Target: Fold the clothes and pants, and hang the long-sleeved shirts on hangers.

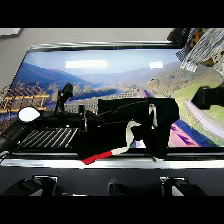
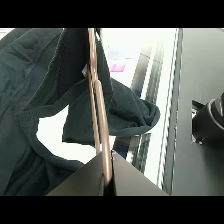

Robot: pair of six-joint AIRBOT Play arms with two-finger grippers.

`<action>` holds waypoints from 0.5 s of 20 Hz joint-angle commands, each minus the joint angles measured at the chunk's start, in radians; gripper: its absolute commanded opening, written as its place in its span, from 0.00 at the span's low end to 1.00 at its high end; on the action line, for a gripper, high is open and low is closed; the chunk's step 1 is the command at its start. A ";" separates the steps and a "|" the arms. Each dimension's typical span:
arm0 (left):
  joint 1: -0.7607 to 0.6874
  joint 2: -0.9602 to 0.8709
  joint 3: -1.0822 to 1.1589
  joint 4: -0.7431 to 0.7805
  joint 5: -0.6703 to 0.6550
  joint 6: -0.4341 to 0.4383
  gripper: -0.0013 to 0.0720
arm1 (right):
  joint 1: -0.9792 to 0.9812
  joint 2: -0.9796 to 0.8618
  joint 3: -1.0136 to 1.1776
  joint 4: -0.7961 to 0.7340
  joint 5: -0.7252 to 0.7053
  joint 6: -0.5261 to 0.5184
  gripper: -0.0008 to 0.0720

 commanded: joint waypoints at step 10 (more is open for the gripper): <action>0.001 0.000 0.001 0.001 0.000 -0.001 0.06 | -0.055 -0.329 -0.029 0.518 -0.060 -0.716 0.78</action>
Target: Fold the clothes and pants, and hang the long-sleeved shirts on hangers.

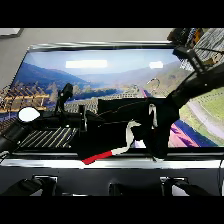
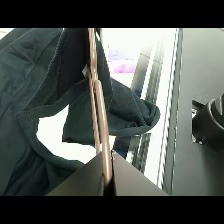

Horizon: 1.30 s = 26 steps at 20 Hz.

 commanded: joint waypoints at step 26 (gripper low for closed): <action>0.027 0.000 0.001 0.001 0.042 -0.193 0.72 | -0.005 -0.116 -0.003 0.169 0.104 -0.306 0.05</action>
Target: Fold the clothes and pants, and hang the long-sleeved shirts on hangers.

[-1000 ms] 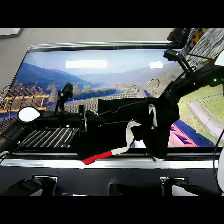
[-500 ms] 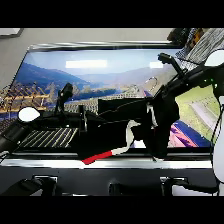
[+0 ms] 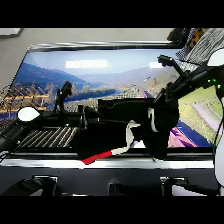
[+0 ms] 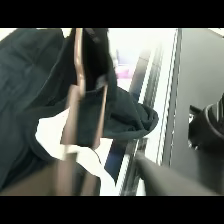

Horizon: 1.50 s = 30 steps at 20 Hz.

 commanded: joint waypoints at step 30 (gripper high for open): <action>-0.444 -0.655 0.785 1.096 0.107 -1.997 0.92 | -0.002 0.188 0.000 -0.178 -0.068 0.089 0.05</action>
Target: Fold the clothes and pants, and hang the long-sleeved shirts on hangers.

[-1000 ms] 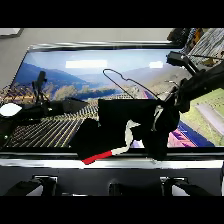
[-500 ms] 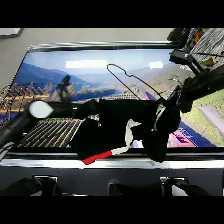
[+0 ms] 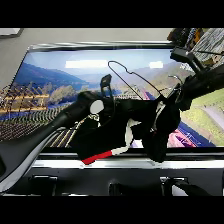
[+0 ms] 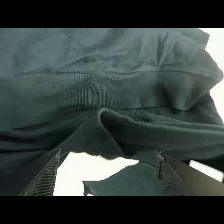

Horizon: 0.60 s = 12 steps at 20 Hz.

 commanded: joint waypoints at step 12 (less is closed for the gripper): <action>-0.029 -0.166 0.085 -0.053 -0.028 -0.119 0.79 | 0.000 0.001 0.000 -0.017 -0.039 0.001 0.05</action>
